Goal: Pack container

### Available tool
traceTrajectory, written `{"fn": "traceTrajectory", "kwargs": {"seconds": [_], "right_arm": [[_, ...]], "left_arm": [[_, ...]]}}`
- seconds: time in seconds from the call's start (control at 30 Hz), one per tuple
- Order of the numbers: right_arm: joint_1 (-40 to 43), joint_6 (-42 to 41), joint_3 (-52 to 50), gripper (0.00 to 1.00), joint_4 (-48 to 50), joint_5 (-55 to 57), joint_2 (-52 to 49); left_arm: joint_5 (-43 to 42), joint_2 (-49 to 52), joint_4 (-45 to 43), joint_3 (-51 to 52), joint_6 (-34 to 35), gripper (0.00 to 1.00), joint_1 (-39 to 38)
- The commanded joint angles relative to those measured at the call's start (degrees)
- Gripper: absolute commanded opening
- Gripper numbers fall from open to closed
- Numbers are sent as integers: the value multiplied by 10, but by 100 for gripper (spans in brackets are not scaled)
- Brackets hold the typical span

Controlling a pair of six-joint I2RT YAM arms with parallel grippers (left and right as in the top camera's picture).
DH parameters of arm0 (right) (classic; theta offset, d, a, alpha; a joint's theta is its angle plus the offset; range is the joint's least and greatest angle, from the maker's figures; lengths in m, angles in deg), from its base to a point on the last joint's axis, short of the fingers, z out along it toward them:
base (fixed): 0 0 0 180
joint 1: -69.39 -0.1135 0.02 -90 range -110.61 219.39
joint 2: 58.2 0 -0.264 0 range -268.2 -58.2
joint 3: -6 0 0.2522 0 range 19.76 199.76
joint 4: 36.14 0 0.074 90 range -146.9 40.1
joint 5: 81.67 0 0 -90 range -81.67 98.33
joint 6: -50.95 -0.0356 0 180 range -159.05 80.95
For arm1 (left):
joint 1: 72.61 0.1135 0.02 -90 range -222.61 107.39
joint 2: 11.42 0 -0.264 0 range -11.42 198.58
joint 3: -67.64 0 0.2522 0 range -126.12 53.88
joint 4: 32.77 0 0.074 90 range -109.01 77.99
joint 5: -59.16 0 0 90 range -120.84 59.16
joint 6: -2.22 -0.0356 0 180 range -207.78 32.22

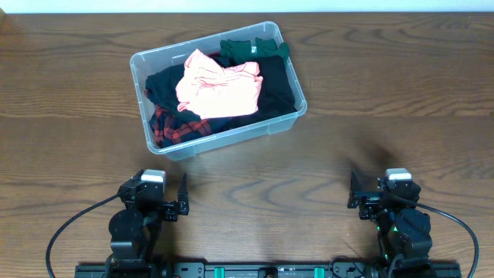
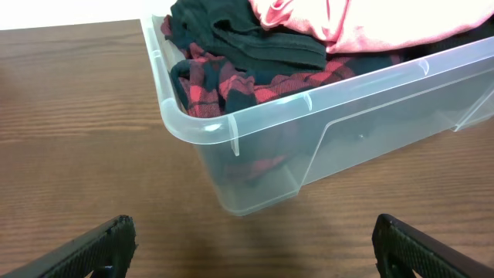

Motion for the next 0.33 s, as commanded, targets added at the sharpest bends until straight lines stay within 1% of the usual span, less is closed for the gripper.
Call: {"fn": "traceTrajectory", "kwargs": {"seconds": [0.0, 0.3], "right_arm": [[5, -2, -2, 99, 0, 1, 2], [5, -2, -2, 99, 0, 1, 2]], "left_arm": [[7, -4, -1, 12, -3, 98, -2], [7, -4, -1, 12, -3, 98, -2]]}}
